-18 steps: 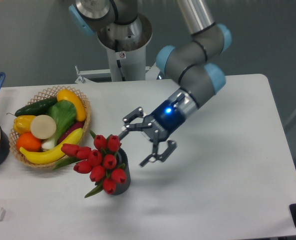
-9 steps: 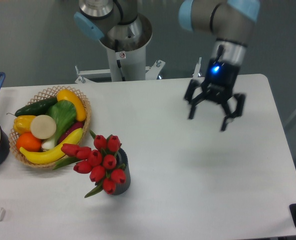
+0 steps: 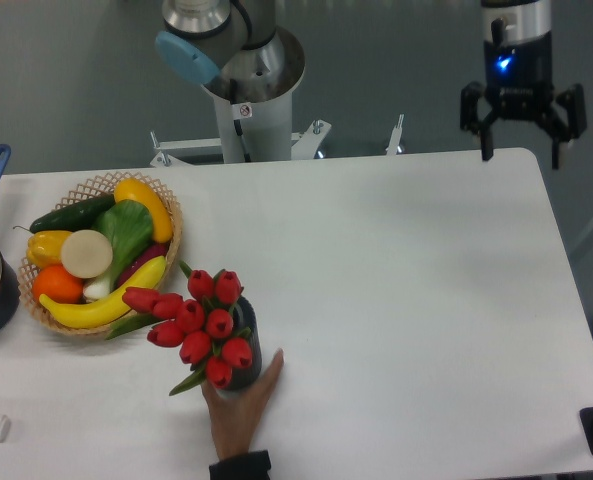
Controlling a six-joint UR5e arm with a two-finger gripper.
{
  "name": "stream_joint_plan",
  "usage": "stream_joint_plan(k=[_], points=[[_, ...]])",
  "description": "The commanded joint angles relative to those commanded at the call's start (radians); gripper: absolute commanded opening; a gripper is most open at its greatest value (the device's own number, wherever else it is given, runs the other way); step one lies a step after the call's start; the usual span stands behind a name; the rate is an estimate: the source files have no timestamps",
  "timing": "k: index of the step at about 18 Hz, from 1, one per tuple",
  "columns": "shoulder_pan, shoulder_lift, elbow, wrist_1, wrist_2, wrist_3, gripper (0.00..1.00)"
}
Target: Insert the flowers into the vase
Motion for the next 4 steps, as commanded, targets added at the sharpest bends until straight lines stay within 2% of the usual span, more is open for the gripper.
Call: stream_joint_plan(k=[1, 4], points=[[0.016, 0.006, 0.002, -0.023, 0.0, 0.043, 1.0], [0.034, 0.018, -0.011, -0.033, -0.006, 0.078, 1.0]])
